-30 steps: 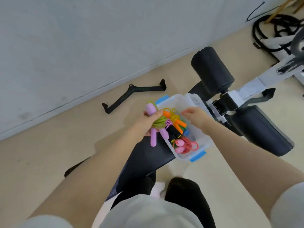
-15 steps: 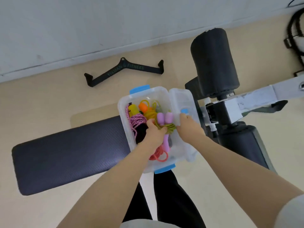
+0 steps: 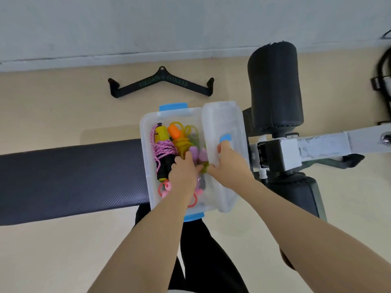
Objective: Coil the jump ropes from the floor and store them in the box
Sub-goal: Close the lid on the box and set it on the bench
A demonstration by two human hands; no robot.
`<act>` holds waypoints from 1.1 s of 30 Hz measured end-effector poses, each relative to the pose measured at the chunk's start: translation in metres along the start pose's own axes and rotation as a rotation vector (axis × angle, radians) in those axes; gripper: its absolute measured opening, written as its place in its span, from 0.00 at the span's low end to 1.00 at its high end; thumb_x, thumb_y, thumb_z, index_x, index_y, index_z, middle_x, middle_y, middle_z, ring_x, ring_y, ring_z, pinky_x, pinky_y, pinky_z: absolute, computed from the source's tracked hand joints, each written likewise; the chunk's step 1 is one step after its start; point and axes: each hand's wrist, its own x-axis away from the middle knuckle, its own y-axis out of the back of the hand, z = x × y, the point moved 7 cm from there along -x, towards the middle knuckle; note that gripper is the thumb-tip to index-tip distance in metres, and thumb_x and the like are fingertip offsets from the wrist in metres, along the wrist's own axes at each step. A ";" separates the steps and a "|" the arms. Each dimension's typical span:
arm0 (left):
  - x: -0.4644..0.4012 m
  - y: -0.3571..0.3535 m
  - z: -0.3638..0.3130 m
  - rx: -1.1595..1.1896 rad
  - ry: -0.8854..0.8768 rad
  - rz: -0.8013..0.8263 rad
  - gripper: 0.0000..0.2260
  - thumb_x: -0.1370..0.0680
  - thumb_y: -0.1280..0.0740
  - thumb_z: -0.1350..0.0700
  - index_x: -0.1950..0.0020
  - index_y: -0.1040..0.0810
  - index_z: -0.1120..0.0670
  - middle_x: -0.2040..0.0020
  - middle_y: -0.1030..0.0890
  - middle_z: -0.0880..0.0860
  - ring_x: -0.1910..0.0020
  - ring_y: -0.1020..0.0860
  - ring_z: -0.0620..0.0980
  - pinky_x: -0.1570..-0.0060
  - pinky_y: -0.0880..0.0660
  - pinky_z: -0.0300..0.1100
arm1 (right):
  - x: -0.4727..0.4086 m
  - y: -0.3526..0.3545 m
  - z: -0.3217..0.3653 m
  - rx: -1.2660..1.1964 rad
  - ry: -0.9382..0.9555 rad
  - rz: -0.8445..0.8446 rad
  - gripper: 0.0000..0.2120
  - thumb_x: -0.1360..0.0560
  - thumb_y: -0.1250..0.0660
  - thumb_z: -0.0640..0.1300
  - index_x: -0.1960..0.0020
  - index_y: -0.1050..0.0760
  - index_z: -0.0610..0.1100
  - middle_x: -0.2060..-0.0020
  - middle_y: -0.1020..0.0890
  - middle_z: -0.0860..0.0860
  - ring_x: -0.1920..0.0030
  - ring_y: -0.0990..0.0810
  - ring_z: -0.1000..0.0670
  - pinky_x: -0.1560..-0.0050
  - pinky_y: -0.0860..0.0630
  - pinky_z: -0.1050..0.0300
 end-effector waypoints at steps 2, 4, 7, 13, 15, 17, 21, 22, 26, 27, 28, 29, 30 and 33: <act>-0.007 -0.005 0.008 0.111 -0.126 0.116 0.15 0.21 0.39 0.48 0.40 0.31 0.56 0.49 0.26 0.58 0.50 0.24 0.59 0.58 0.31 0.46 | 0.004 0.008 0.018 -0.022 0.029 -0.037 0.16 0.28 0.36 0.46 0.48 0.40 0.42 0.58 0.28 0.46 0.59 0.27 0.42 0.60 0.32 0.54; 0.001 0.012 0.012 0.224 -0.277 0.161 0.14 0.19 0.42 0.51 0.36 0.29 0.54 0.49 0.24 0.58 0.48 0.24 0.58 0.51 0.29 0.47 | 0.006 0.005 0.038 -0.015 0.039 -0.037 0.17 0.27 0.37 0.46 0.43 0.39 0.40 0.58 0.29 0.46 0.58 0.26 0.41 0.60 0.32 0.53; 0.013 0.053 0.034 0.391 -0.338 -0.020 0.17 0.19 0.46 0.58 0.31 0.31 0.48 0.45 0.22 0.50 0.47 0.24 0.52 0.46 0.28 0.46 | 0.005 -0.014 0.065 0.024 0.052 -0.008 0.17 0.27 0.37 0.41 0.42 0.39 0.39 0.60 0.29 0.47 0.56 0.24 0.41 0.60 0.32 0.54; 0.002 0.094 0.100 0.833 0.008 -0.328 0.13 0.21 0.47 0.50 0.61 0.30 0.54 0.61 0.27 0.57 0.56 0.27 0.63 0.57 0.28 0.51 | -0.003 -0.067 0.109 0.024 0.040 0.045 0.12 0.26 0.40 0.38 0.45 0.40 0.42 0.64 0.28 0.47 0.61 0.25 0.42 0.63 0.32 0.54; -0.003 0.075 0.105 1.044 0.153 -0.110 0.10 0.19 0.46 0.48 0.48 0.28 0.52 0.59 0.26 0.48 0.59 0.26 0.49 0.62 0.30 0.40 | -0.007 -0.084 0.126 0.080 0.091 0.094 0.12 0.23 0.42 0.37 0.40 0.37 0.39 0.54 0.22 0.43 0.54 0.21 0.42 0.59 0.29 0.54; -0.005 0.066 0.108 0.982 0.163 -0.007 0.15 0.19 0.44 0.47 0.37 0.31 0.54 0.57 0.26 0.44 0.59 0.27 0.41 0.63 0.31 0.35 | -0.012 -0.095 0.132 0.162 0.160 0.111 0.13 0.21 0.45 0.37 0.38 0.34 0.39 0.46 0.22 0.43 0.49 0.21 0.43 0.54 0.27 0.54; -0.020 0.071 0.110 0.804 0.036 -0.072 0.17 0.20 0.40 0.49 0.35 0.32 0.56 0.49 0.24 0.49 0.56 0.25 0.44 0.63 0.32 0.34 | -0.024 -0.057 0.096 0.233 0.152 -0.117 0.19 0.21 0.45 0.37 0.33 0.31 0.49 0.31 0.34 0.49 0.34 0.33 0.45 0.37 0.34 0.53; -0.024 0.071 0.107 0.819 0.006 -0.080 0.17 0.21 0.39 0.50 0.34 0.32 0.56 0.45 0.25 0.51 0.53 0.25 0.46 0.60 0.29 0.36 | -0.026 -0.042 0.080 0.297 0.116 -0.198 0.21 0.22 0.45 0.38 0.31 0.33 0.51 0.28 0.39 0.49 0.30 0.39 0.45 0.33 0.38 0.53; -0.033 0.076 0.093 0.698 0.000 -0.090 0.20 0.21 0.39 0.49 0.34 0.35 0.59 0.42 0.29 0.55 0.48 0.26 0.54 0.51 0.26 0.49 | -0.030 -0.025 0.007 0.136 -0.305 -0.228 0.29 0.20 0.45 0.44 0.24 0.54 0.43 0.25 0.47 0.42 0.27 0.43 0.40 0.29 0.42 0.46; -0.036 0.077 0.093 0.627 0.011 -0.074 0.21 0.20 0.41 0.48 0.34 0.36 0.60 0.45 0.29 0.54 0.49 0.26 0.54 0.52 0.27 0.48 | -0.031 -0.033 -0.006 -0.046 -0.407 -0.178 0.28 0.20 0.45 0.46 0.25 0.52 0.40 0.27 0.40 0.40 0.31 0.36 0.39 0.33 0.36 0.45; -0.039 0.080 0.095 0.596 0.017 -0.048 0.21 0.19 0.43 0.48 0.34 0.36 0.61 0.48 0.28 0.53 0.51 0.26 0.53 0.55 0.28 0.46 | -0.033 -0.040 -0.011 -0.197 -0.460 -0.136 0.25 0.20 0.45 0.47 0.28 0.47 0.38 0.33 0.33 0.38 0.37 0.30 0.39 0.39 0.31 0.45; -0.040 0.080 0.100 0.613 0.022 -0.021 0.20 0.19 0.44 0.48 0.35 0.35 0.62 0.51 0.28 0.52 0.55 0.26 0.51 0.58 0.30 0.44 | -0.037 -0.043 -0.009 -0.274 -0.467 -0.108 0.21 0.20 0.45 0.48 0.32 0.42 0.38 0.39 0.27 0.39 0.43 0.26 0.40 0.43 0.28 0.45; -0.040 0.080 0.106 0.667 0.037 -0.003 0.18 0.18 0.45 0.48 0.37 0.34 0.62 0.54 0.28 0.51 0.59 0.27 0.48 0.62 0.31 0.43 | -0.043 -0.043 -0.004 -0.288 -0.443 -0.104 0.18 0.20 0.46 0.47 0.35 0.38 0.38 0.43 0.25 0.41 0.47 0.25 0.42 0.46 0.26 0.45; -0.027 0.077 0.133 0.854 0.149 -0.062 0.12 0.18 0.44 0.50 0.44 0.35 0.59 0.54 0.27 0.53 0.63 0.30 0.43 0.66 0.32 0.39 | -0.064 -0.035 0.024 -0.212 -0.296 -0.126 0.16 0.21 0.46 0.46 0.37 0.33 0.41 0.46 0.24 0.41 0.49 0.24 0.42 0.45 0.24 0.42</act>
